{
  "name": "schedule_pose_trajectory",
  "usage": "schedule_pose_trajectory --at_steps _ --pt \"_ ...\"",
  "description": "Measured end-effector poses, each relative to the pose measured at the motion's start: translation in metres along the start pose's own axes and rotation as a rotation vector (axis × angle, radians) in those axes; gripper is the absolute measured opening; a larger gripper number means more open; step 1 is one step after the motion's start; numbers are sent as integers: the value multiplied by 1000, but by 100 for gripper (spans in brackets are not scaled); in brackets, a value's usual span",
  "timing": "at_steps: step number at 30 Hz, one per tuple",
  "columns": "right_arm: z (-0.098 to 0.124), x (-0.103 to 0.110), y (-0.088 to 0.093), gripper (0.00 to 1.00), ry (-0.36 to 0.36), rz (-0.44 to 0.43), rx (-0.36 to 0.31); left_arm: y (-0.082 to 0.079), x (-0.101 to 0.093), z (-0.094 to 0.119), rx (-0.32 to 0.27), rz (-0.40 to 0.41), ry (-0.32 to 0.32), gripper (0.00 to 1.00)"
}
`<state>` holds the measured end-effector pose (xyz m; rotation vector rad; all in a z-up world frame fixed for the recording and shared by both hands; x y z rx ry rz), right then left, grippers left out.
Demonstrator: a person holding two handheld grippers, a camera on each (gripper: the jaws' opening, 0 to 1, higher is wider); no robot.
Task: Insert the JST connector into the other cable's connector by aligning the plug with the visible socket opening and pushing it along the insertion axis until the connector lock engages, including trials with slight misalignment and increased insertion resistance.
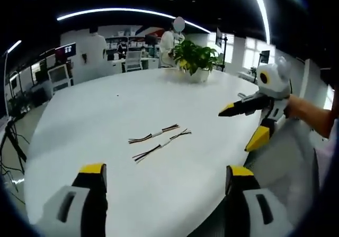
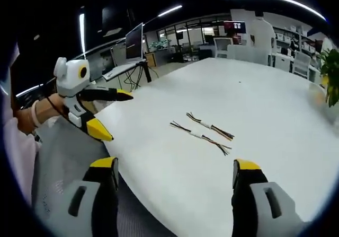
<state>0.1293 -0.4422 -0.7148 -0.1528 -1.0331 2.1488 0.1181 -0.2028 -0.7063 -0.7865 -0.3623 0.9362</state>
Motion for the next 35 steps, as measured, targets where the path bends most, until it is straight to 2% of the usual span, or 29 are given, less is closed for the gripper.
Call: schedule_pose_trajectory --at_steps 3,10,14,17,35 --pt "4 3 1 88 16 21 -16 1 -3 3 9 36 25 90" --pt "10 7 5 92 31 -20 6 -1 -7 7 13 26 12 93" --pt "11 6 1 98 62 -23 -30 0 -10 8 15 40 23 94" --pt "11 8 3 99 46 -47 -13 1 -12 8 14 50 18 99" --pt "16 13 3 98 61 -57 -14 16 -26 8 8 92 39 99"
Point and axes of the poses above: the point that each gripper's makers call its tool centre point, and the gripper's own axes: z roughly backward along the fingers, x roughly to its left, y roughly out of its underside, the point moved 8 cm from there along z, roughly backward along the fingers, and after that the axes turned 11 degrees about x, right-handed, at the moved point
